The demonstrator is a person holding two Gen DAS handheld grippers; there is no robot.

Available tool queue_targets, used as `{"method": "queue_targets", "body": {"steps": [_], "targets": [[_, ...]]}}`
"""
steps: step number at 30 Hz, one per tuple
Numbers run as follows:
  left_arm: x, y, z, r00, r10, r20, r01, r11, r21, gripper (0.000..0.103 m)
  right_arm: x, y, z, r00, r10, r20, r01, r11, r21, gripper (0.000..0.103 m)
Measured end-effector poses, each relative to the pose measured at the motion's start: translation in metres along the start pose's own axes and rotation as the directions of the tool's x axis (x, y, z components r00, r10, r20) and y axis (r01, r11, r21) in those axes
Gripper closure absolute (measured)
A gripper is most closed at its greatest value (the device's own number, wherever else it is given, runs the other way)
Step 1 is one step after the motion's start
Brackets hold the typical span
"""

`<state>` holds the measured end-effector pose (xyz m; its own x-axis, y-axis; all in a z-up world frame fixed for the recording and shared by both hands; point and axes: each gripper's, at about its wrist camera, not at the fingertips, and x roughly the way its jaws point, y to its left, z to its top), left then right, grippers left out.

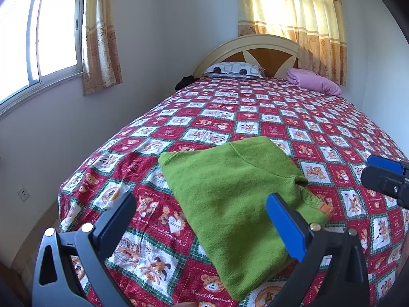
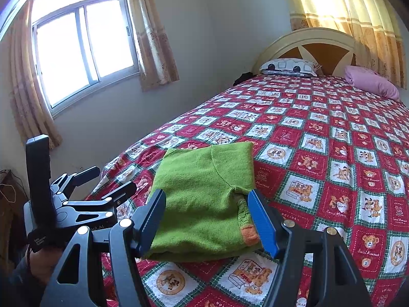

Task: Fold small clothes

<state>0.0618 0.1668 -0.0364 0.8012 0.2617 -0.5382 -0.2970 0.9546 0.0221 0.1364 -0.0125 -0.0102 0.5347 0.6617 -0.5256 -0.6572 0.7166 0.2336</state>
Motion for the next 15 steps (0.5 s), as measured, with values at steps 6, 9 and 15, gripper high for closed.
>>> {"method": "queue_targets", "body": {"steps": [6,9,15], "targets": [[-0.0012,0.0003,0.0016,1.000,0.011,0.007,-0.011,1.000,0.002,0.000,-0.0002,0.0007,-0.0001,1.000,0.002,0.001,-0.002,1.000,-0.002,0.035],[0.0010,0.0023,0.0017,1.000,0.019,0.001,-0.019,1.000,-0.001,0.000,0.0014,0.0020,-0.0008,1.000,0.002,-0.004,-0.002,1.000,-0.003,0.035],[0.0043,0.0055,0.0002,1.000,0.027,-0.014,-0.027,1.000,-0.007,0.000,0.0036,0.0038,-0.0021,1.000,0.006,-0.009,-0.006,1.000,-0.003,0.035]]}}
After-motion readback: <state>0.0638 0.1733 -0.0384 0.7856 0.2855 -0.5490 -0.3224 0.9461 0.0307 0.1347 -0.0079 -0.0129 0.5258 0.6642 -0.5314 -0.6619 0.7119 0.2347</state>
